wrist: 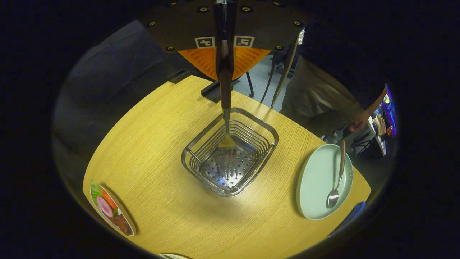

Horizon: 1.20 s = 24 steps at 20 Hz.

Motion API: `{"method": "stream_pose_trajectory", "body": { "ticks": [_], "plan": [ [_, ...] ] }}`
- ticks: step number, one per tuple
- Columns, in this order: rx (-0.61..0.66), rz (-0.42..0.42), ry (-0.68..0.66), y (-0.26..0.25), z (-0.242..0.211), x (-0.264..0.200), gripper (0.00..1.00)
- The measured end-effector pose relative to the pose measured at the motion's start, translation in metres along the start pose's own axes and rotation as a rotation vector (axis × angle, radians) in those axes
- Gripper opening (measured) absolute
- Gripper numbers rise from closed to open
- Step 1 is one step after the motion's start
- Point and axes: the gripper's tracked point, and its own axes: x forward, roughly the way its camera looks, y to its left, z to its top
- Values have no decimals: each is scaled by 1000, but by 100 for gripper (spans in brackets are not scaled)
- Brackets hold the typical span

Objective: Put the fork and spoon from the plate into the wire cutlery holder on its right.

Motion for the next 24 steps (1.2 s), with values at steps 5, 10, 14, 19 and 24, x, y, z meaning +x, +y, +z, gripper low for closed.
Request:
{"method": "stream_pose_trajectory", "body": {
  "ticks": [5, 10, 14, 19, 24],
  "plan": [
    [13, -26, -29, -5, 18, -13, 14],
    [42, -38, -159, -7, 22, -39, 33],
    [117, 6, -340, 8, 21, -67, 32],
    [165, 80, -531, 54, 18, -89, 32],
    [131, 165, -604, 119, 22, -89, 32]
  ]
}}
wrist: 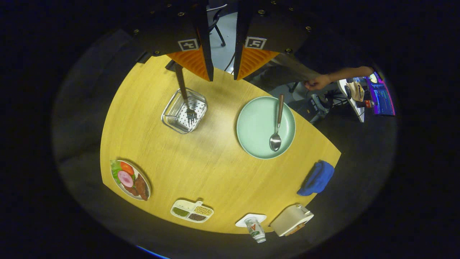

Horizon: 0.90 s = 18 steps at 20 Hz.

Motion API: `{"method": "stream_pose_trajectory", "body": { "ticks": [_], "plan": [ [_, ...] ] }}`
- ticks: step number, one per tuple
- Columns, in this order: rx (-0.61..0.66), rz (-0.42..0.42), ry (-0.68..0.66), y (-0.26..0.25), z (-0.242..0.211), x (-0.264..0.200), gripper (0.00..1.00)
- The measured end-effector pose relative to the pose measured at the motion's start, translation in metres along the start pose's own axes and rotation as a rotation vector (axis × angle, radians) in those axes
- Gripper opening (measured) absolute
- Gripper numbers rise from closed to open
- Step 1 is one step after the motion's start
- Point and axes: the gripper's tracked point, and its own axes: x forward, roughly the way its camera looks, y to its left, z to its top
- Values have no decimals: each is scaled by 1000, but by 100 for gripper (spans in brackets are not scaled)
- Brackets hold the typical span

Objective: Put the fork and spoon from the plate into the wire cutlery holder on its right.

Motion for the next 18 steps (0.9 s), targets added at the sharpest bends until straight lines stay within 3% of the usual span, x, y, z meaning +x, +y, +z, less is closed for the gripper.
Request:
{"method": "stream_pose_trajectory", "body": {
  "ticks": [12, 18],
  "plan": [
    [-91, 114, 14, 100, 0, 51, 32],
    [-70, 164, 49, 135, 8, 93, 32]
  ]
}}
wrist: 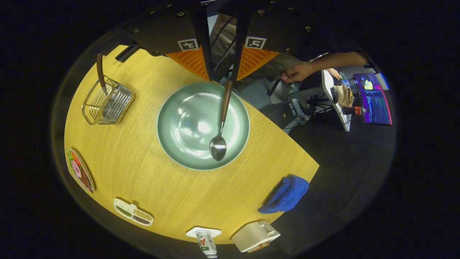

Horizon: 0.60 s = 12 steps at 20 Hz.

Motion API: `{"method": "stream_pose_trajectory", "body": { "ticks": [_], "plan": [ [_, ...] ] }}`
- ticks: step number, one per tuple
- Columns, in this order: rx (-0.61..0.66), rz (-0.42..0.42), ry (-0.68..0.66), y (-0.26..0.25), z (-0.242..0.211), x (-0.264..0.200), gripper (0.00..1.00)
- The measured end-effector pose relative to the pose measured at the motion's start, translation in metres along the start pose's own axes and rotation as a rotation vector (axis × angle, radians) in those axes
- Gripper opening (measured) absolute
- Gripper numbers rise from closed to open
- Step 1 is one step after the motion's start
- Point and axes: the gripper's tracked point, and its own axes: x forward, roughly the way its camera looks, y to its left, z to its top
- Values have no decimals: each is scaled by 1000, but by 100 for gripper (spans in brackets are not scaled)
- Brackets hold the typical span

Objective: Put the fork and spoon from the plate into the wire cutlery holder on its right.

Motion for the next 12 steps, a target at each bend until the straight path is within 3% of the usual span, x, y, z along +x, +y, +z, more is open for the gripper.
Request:
{"method": "stream_pose_trajectory", "body": {
  "ticks": [12],
  "plan": [
    [78, -42, -12, 3, 20, 70, 33]
  ]
}}
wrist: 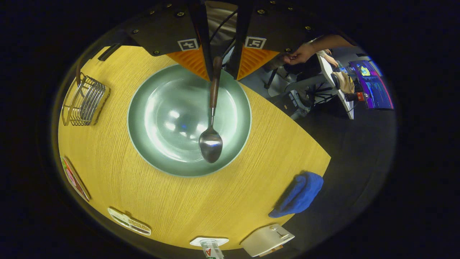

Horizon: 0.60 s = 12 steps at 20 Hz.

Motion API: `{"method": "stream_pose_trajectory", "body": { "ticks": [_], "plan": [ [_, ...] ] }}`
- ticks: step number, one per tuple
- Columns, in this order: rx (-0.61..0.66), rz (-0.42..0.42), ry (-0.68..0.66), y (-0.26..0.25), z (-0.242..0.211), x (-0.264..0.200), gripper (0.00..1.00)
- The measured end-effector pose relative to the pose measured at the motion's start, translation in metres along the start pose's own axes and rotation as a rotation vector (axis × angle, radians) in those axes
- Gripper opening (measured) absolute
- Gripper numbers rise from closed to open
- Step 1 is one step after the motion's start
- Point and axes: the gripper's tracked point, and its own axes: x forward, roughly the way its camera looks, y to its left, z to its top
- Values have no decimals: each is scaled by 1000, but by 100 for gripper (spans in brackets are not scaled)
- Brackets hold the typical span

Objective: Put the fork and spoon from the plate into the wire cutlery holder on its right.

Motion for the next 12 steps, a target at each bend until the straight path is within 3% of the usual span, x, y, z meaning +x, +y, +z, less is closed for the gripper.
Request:
{"method": "stream_pose_trajectory", "body": {
  "ticks": [12],
  "plan": [
    [-25, -57, 70, -33, -12, 33, 32]
  ]
}}
